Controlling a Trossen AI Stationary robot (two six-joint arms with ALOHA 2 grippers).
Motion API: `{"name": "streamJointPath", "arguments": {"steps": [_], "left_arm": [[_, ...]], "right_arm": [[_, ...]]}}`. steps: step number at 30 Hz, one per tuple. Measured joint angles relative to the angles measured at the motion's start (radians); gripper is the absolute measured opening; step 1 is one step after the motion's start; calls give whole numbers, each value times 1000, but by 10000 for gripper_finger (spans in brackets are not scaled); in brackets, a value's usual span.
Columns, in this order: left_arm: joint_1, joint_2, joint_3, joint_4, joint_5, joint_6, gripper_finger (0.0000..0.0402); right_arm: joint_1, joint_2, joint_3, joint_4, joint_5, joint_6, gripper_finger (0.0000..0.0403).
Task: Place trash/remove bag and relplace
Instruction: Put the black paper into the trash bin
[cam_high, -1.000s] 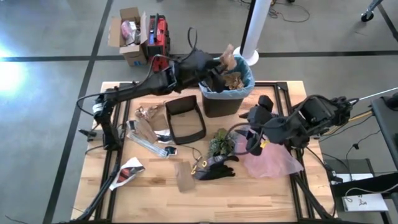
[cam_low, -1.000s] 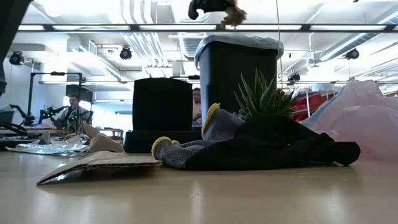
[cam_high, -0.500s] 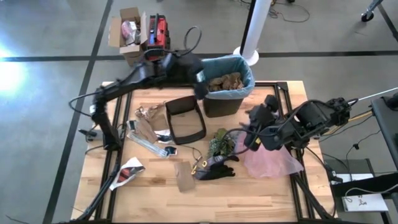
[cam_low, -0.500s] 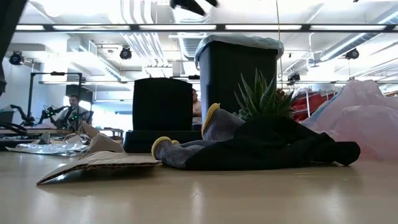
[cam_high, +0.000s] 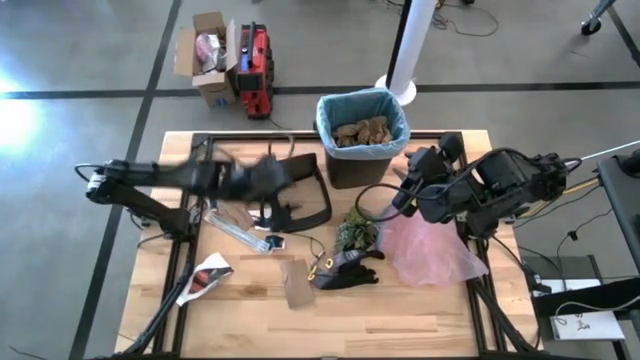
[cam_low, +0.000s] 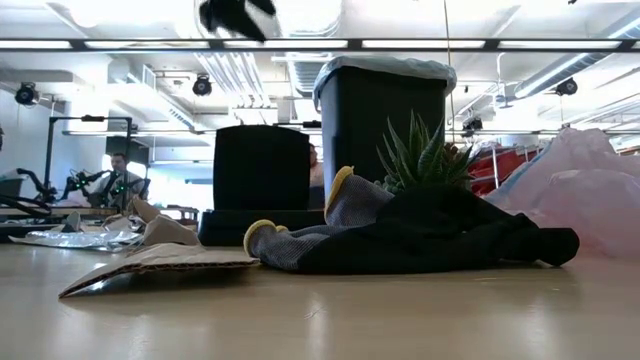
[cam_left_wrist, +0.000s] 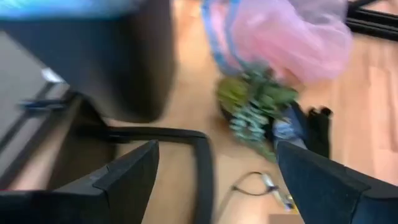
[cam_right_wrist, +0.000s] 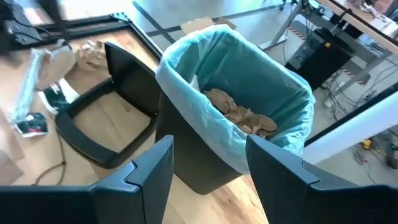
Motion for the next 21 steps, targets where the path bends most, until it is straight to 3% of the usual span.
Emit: {"name": "streamJointPath", "arguments": {"steps": [5, 9, 15, 21], "left_arm": [[-130, -49, -326, 293, -8, -72, 309], [-228, -21, -482, 324, -88, -91, 309], [-341, 24, -610, 326, -190, -127, 309], [-360, 69, -644, 335, -214, -161, 309]], "right_arm": [[-4, 8, -58, 3, -2, 12, 186], [-4, 18, -110, 12, -4, 51, 186], [-4, 45, -154, 21, -4, 98, 186], [-4, 65, -160, 24, -4, 137, 186]]}}
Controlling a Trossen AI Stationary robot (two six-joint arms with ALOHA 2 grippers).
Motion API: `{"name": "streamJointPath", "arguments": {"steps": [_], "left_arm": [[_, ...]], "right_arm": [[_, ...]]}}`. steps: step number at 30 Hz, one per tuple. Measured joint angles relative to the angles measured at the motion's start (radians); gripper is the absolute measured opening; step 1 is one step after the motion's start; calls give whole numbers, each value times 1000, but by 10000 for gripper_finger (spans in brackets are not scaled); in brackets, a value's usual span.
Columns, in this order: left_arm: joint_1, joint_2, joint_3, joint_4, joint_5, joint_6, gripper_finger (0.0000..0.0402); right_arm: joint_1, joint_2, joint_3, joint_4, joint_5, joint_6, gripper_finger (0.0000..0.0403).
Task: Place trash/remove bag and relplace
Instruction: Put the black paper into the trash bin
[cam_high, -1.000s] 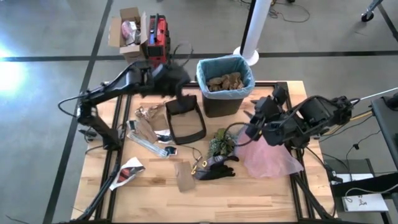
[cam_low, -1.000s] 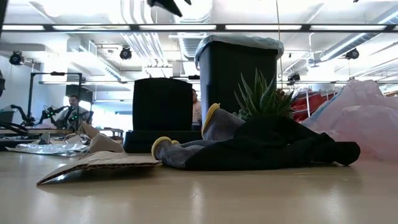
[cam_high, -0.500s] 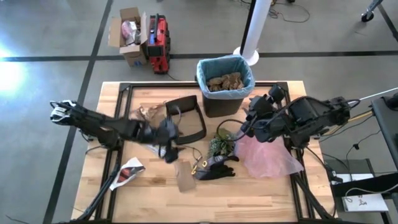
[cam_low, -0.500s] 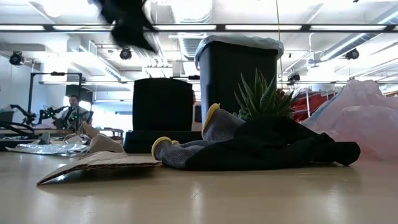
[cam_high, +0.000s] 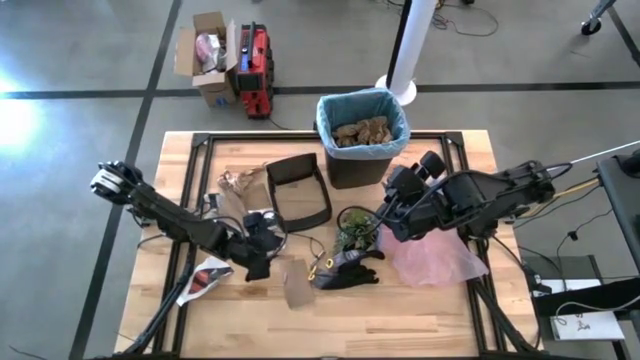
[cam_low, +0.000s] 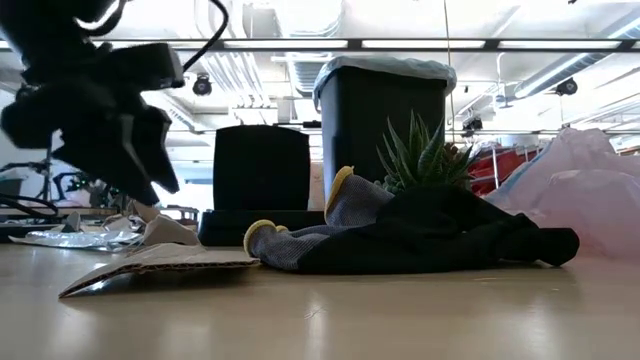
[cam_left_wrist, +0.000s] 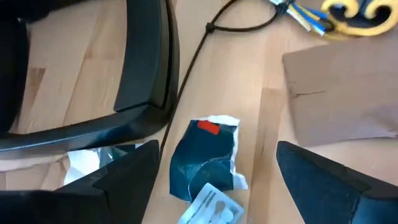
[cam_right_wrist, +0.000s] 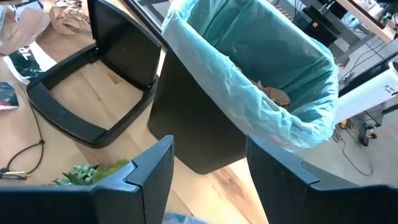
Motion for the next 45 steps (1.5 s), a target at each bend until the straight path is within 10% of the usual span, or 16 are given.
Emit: {"name": "streamJointPath", "arguments": {"steps": [17, 27, 45], "left_arm": [[2, 188, -43, 179, -39, -3, 294], [2, 185, -10, 92, -22, 76, 54], [123, -52, 508, -79, -257, 416, 6]], "right_arm": [[0, 100, -2, 279, -9, -141, 186], [0, 203, -2, 370, -137, -236, 186], [15, 152, 244, 406, -120, -411, 185]]}}
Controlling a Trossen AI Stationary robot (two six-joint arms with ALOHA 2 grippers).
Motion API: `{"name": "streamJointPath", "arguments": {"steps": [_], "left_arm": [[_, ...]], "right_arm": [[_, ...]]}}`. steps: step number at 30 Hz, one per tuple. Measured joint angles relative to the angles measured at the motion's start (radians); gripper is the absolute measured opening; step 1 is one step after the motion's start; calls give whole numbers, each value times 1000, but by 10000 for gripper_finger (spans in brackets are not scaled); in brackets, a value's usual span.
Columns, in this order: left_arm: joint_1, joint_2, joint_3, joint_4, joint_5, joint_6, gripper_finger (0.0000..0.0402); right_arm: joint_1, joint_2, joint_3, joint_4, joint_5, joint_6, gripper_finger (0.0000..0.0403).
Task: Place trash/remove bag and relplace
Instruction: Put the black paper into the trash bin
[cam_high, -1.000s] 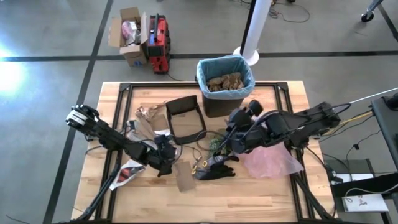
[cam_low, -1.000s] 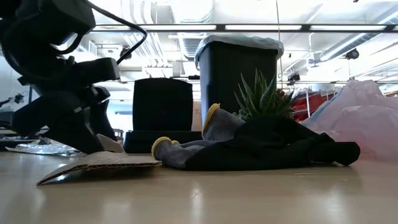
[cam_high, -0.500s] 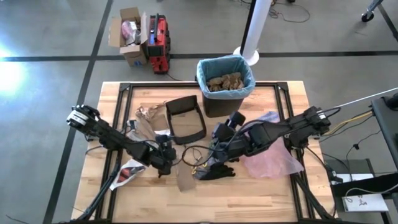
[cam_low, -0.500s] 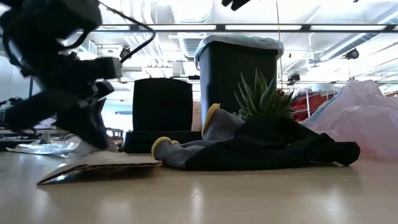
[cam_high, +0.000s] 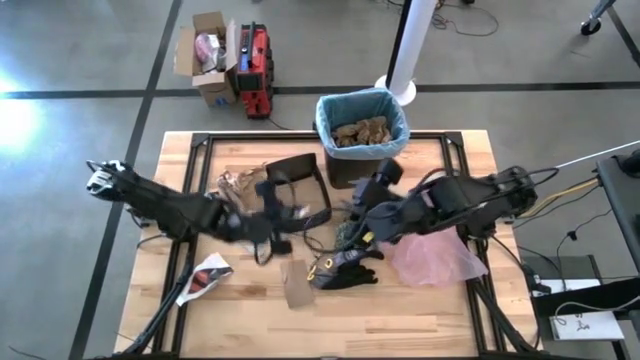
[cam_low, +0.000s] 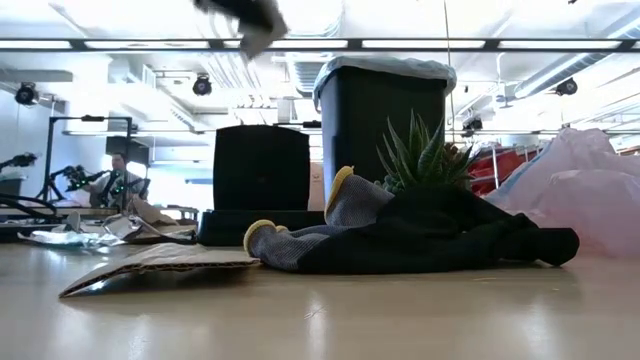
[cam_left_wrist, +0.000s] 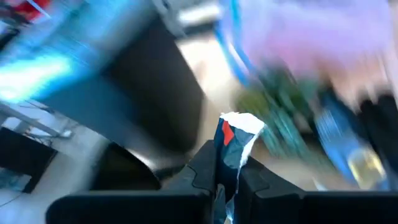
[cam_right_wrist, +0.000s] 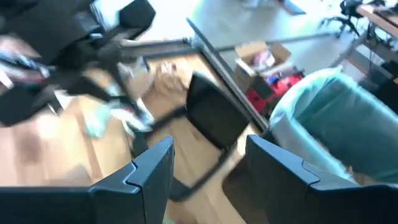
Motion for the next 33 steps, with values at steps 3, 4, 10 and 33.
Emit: {"name": "streamJointPath", "arguments": {"steps": [3, 4, 10, 33], "left_arm": [[90, -45, 57, 110, 3, 26, 6], [125, -56, 70, 148, 24, 28, 4], [342, -55, 167, 359, 323, 28, 2], [659, 499, 807, 315, 602, -30, 23]], "right_arm": [[23, -27, 59, 2, 0, -20, 185], [28, -31, 79, 4, 1, -27, 185], [85, -44, 161, 3, 1, -33, 185], [310, -59, 205, -290, 16, 337, 185]]}}
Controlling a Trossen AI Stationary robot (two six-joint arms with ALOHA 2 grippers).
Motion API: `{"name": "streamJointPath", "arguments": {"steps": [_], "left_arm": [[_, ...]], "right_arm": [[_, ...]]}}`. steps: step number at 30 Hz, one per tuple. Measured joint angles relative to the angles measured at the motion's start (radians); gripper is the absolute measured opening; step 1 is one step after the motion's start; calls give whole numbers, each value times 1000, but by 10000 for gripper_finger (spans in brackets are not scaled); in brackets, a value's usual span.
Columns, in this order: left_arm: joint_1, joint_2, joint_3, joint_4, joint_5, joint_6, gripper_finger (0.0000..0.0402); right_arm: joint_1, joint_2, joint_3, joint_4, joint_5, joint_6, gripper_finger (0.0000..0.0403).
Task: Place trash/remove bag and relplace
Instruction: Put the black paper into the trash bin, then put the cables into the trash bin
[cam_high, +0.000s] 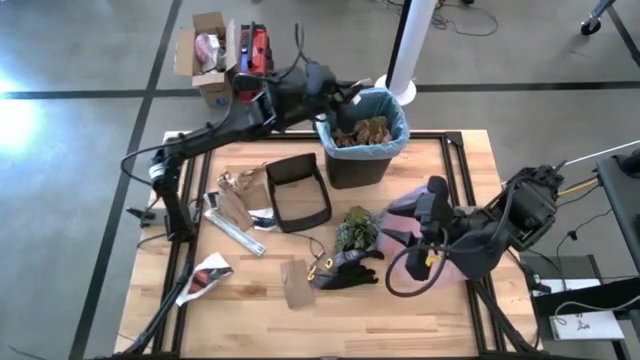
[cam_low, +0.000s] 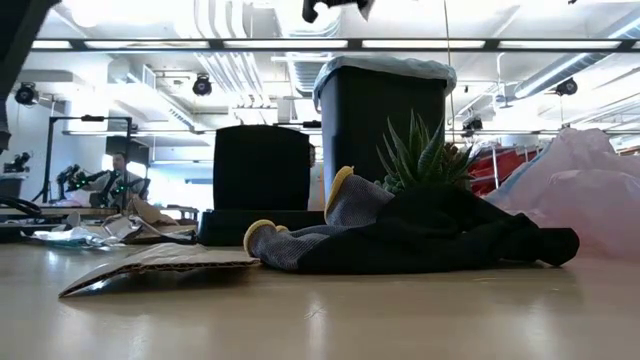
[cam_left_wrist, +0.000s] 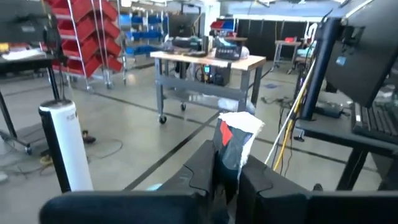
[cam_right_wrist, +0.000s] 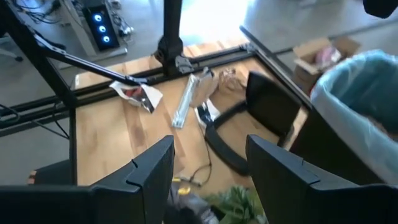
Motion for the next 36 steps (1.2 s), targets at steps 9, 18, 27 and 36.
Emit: {"name": "streamJointPath", "arguments": {"steps": [9, 18, 27, 36], "left_arm": [[5, 54, 27, -71, 1, -47, 155], [-28, -98, 10, -349, 95, -15, 267], [-147, -287, -48, -655, 81, -8, 289], [-296, -531, -346, -789, 77, -216, 269]], "right_arm": [[12, 3, -5, -29, 0, 25, 185], [5, 12, -33, -37, 117, -88, 185], [-71, 36, -130, 1, 78, -175, 189], [-241, 60, -317, 252, -272, -425, 292]]}}
